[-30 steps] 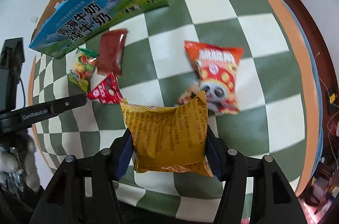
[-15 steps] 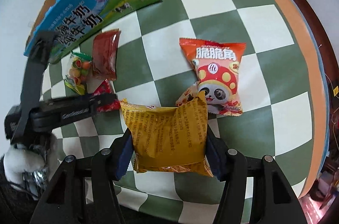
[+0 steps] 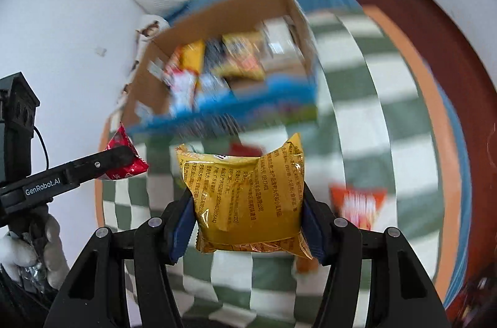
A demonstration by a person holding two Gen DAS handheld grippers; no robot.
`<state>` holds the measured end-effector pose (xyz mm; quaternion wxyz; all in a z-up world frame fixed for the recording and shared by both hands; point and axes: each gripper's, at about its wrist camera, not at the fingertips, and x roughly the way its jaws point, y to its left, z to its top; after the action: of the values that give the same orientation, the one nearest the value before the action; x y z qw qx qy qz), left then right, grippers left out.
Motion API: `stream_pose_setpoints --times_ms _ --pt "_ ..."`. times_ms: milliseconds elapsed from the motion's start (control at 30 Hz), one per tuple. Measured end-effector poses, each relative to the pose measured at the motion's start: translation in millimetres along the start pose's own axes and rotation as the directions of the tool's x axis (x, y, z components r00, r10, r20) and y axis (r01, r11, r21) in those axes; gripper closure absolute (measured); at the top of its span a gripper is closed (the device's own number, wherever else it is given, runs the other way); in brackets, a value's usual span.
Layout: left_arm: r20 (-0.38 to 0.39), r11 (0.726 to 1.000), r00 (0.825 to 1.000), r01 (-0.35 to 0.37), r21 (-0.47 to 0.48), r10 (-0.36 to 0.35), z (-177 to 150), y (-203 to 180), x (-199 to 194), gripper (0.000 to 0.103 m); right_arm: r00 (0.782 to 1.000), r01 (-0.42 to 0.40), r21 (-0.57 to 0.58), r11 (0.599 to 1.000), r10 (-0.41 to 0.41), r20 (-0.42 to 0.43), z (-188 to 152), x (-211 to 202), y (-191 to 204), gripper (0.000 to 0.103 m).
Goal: Organize snacks
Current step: 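Carry the red candy bag with the left tool while the right tool carries the yellow bag into the box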
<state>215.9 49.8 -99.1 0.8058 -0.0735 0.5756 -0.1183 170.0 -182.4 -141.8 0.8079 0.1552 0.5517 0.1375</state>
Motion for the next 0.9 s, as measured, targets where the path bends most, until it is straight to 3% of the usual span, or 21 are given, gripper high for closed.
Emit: stream_pose_setpoints --times_ms 167,400,600,900 --pt "0.022 0.997 0.997 -0.078 -0.021 0.079 54.3 11.0 12.6 0.066 0.998 0.035 -0.099 0.994 -0.029 0.059 66.6 7.9 36.4 0.04" --pt "-0.1 0.986 0.987 -0.138 -0.098 0.129 101.0 55.1 57.2 0.066 0.997 0.07 -0.16 0.985 -0.073 -0.015 137.7 56.4 59.6 0.04" --pt "-0.189 0.975 0.97 -0.177 -0.136 0.149 111.3 81.7 90.5 0.066 0.986 0.082 -0.163 0.983 -0.104 -0.129 161.4 105.6 59.0 0.04" --pt "-0.233 0.969 0.961 -0.189 -0.158 0.149 107.6 93.6 112.2 0.064 0.97 0.102 -0.138 0.985 -0.129 -0.207 163.9 145.9 43.9 0.04"
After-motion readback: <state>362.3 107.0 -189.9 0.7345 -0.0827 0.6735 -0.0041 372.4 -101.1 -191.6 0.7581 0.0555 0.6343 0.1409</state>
